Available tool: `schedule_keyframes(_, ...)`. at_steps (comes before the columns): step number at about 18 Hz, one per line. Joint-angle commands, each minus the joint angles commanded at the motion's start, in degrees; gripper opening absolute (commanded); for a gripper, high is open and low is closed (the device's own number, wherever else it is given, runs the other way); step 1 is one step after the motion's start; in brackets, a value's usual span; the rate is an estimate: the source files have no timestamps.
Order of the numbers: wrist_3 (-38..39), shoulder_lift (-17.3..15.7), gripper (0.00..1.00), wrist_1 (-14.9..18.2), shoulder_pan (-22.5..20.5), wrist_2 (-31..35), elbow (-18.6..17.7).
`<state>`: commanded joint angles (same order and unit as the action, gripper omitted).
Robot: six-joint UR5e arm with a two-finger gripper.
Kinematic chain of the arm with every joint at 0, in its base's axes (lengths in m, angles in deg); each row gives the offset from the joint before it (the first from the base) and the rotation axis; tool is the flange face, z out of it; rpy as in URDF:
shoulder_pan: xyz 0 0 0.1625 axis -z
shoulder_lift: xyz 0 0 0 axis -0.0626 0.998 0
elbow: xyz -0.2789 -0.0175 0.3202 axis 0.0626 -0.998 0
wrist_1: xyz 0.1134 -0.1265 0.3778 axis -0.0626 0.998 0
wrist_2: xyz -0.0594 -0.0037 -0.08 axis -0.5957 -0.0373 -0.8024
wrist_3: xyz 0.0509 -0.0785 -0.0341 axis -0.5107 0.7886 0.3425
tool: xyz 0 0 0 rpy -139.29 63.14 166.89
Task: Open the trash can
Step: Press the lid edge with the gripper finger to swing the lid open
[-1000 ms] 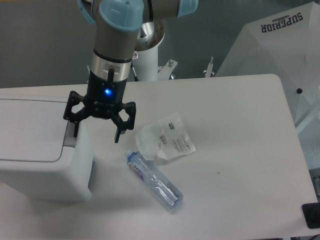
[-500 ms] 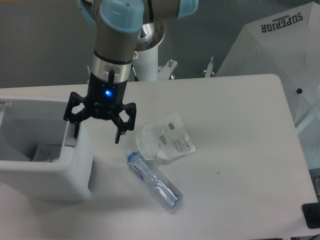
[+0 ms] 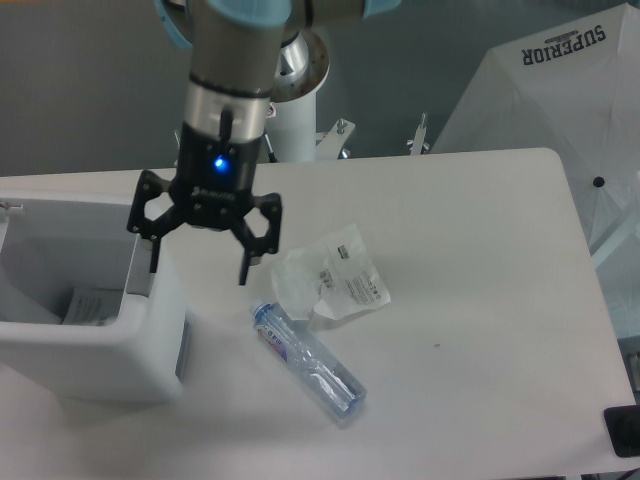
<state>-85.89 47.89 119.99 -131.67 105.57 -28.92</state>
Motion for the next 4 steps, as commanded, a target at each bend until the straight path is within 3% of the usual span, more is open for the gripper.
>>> schedule_keyframes(4,-9.65,0.00,1.00,0.79,-1.76,6.95,-0.61)
